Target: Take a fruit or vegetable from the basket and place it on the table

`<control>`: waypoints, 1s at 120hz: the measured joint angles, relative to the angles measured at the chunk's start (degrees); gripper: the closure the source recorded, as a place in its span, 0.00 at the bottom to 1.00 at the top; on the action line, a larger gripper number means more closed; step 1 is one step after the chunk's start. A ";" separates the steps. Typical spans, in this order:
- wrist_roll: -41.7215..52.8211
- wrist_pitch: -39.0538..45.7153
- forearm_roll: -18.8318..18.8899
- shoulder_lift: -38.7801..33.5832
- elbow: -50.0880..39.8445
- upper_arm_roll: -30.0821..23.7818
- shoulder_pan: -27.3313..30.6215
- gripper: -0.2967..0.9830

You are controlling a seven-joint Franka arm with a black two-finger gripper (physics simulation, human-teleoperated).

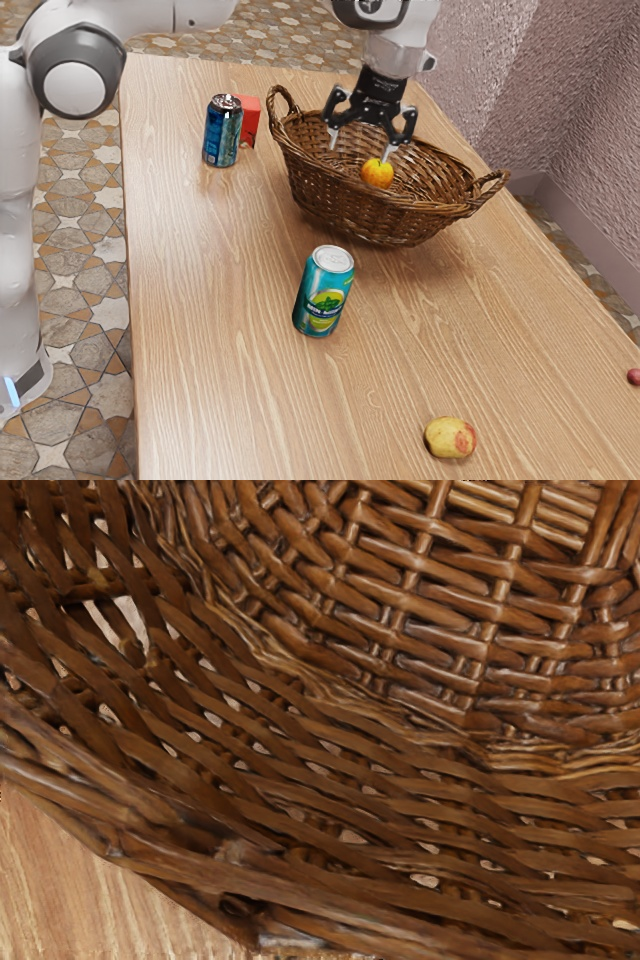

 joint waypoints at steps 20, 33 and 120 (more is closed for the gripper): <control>-18.25 -0.65 -0.09 0.45 0.01 -0.04 -0.21 0.23; -27.60 -1.05 -0.14 -2.17 -0.05 -0.05 -2.46 0.23; -10.95 8.07 11.73 5.45 3.02 -4.34 7.16 0.23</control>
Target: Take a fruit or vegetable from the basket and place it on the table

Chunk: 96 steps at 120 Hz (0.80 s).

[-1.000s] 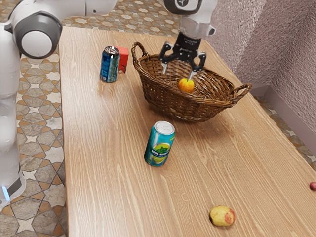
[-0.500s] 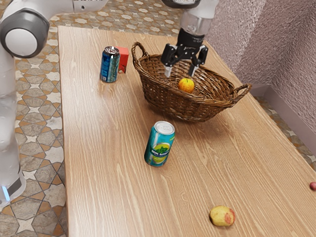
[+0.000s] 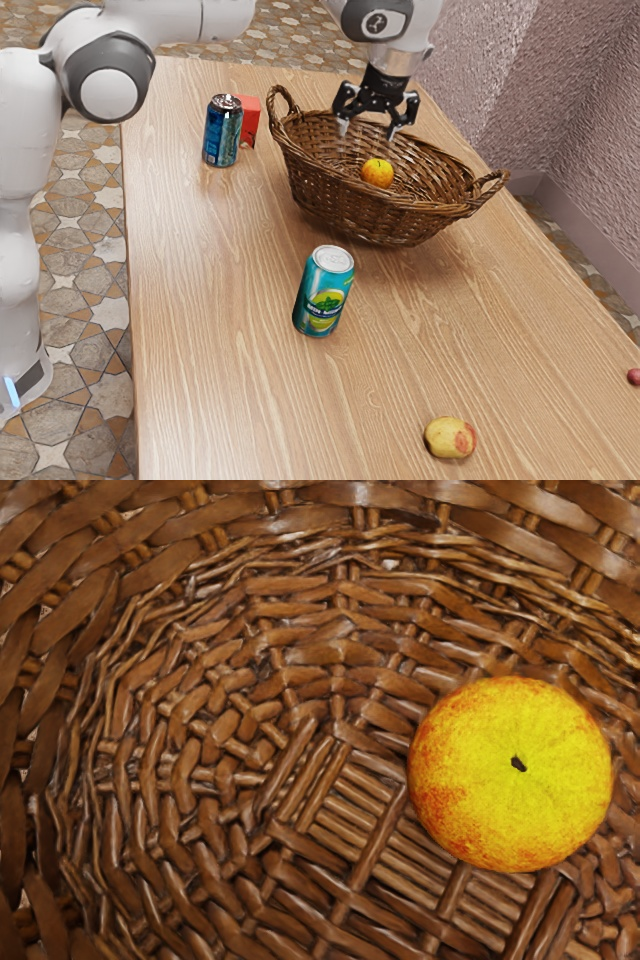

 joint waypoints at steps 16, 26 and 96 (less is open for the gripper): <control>7.71 4.09 0.93 2.93 1.39 -0.01 1.23 0.23; 11.82 5.89 1.04 3.19 1.40 -0.12 0.80 0.23; 31.67 18.15 0.87 10.08 0.67 0.49 3.15 0.23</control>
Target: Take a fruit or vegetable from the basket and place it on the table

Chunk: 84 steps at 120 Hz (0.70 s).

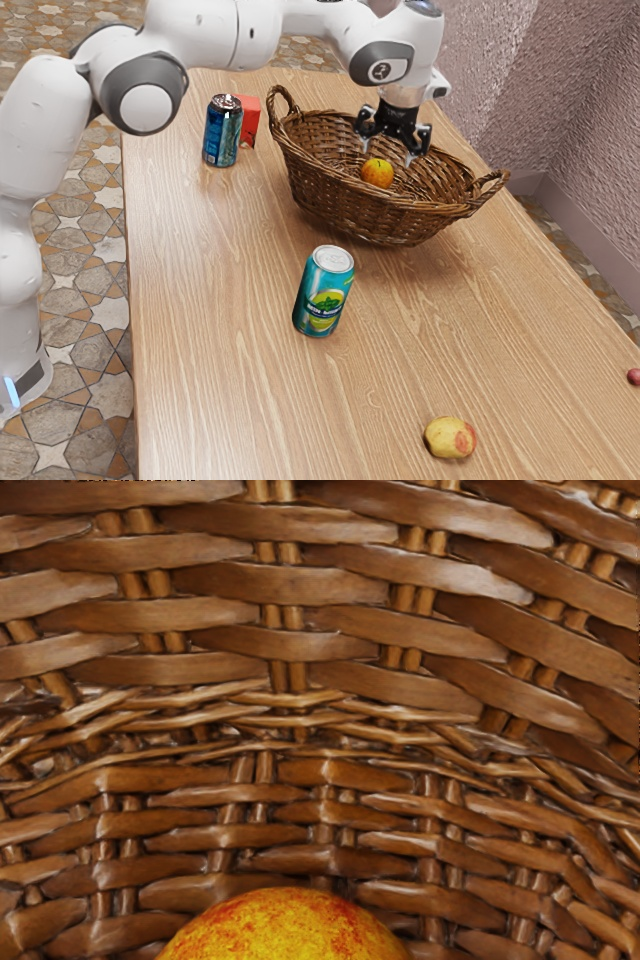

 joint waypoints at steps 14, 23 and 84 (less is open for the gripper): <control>2.41 1.32 -0.36 1.05 0.01 0.03 0.57 0.23; 3.72 1.96 -0.82 1.46 0.03 0.04 1.28 0.23; 7.84 5.59 -2.98 -1.49 -6.45 0.14 1.35 0.23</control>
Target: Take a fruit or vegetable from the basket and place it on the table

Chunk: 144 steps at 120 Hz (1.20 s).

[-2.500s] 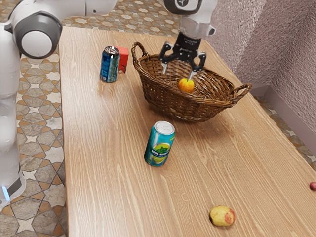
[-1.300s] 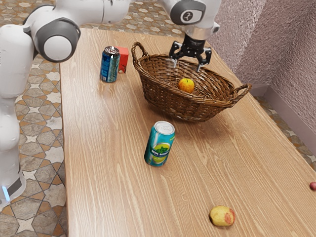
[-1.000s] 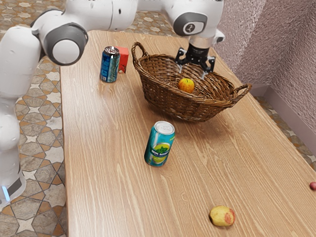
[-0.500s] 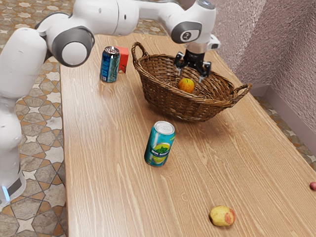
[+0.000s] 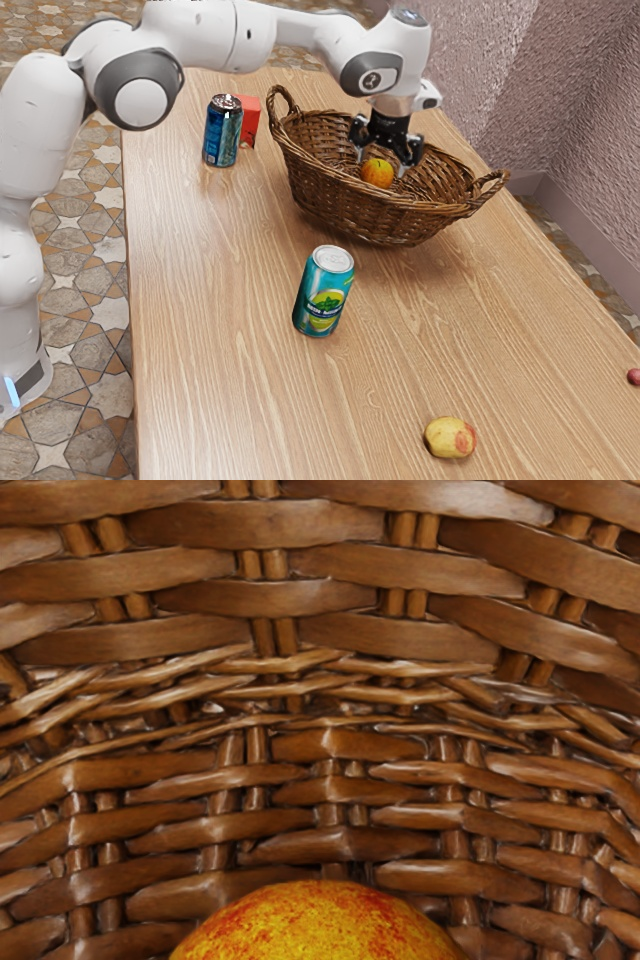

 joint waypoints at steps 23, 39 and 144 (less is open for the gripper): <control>0.60 2.10 -0.05 2.11 0.04 0.00 0.38 0.23; 0.94 3.52 0.05 2.54 0.05 0.00 0.39 0.23; 0.25 7.47 -0.19 0.46 -5.09 0.06 0.24 0.24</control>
